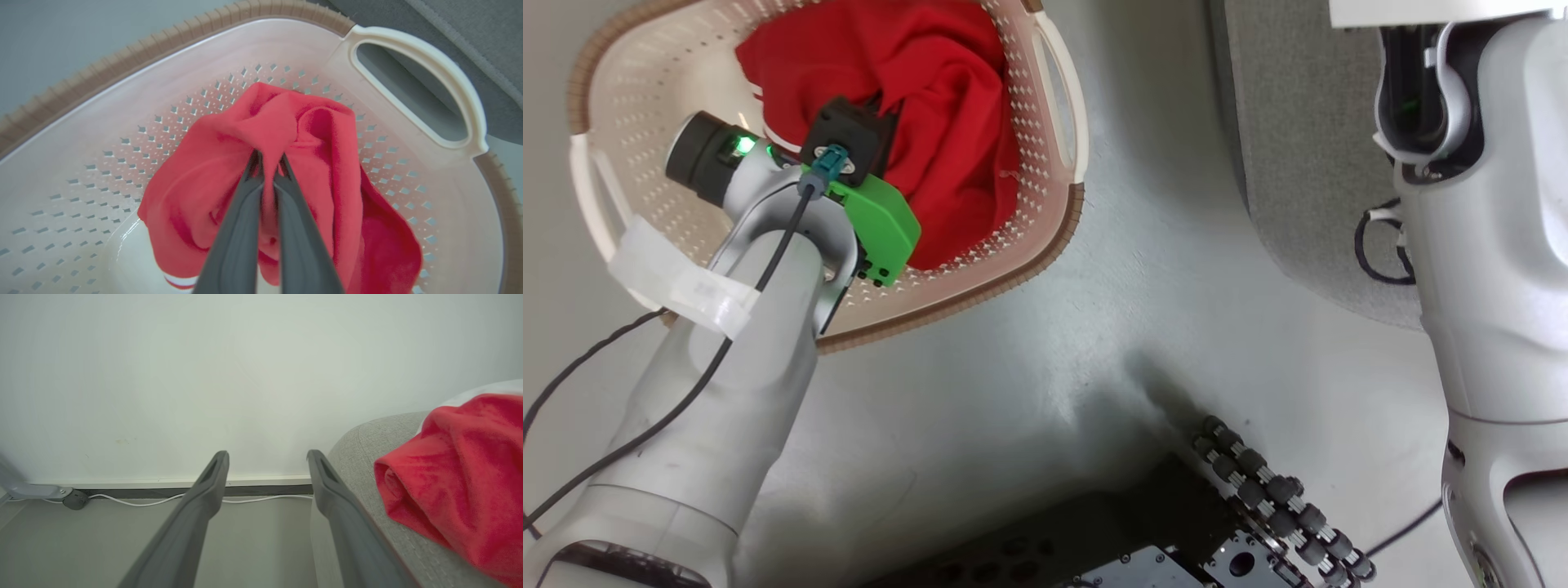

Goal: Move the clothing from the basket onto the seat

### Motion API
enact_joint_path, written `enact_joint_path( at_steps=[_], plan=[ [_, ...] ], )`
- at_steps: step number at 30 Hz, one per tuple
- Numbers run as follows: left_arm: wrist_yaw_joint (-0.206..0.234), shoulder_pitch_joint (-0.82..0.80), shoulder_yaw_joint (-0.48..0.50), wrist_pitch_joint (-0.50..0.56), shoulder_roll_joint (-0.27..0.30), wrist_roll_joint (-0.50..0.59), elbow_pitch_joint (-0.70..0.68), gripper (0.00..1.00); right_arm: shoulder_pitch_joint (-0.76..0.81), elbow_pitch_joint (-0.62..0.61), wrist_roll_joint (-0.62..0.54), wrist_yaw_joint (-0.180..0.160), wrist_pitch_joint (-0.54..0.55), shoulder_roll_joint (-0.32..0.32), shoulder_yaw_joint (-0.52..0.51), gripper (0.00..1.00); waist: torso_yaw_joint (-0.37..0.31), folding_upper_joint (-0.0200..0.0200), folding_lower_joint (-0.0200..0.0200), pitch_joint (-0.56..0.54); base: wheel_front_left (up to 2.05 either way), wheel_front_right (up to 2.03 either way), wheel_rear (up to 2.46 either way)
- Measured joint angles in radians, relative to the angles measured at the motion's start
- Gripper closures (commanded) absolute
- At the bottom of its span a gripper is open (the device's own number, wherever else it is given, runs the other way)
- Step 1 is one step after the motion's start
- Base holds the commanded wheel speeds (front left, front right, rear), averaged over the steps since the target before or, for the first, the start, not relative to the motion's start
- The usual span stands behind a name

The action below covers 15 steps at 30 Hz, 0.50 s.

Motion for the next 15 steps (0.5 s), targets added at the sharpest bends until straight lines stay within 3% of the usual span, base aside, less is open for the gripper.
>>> enact_joint_path(
  at_steps=[15],
  plan=[
    [-0.012,0.014,-0.007,-0.076,-0.041,-0.068,-0.017,1.0,0.146,0.092,-0.027,0.022,0.0,-0.019,-0.041,0.0,0.071,0.0,0.0,-0.165,0.0,0.0,0.0]
  ],
)
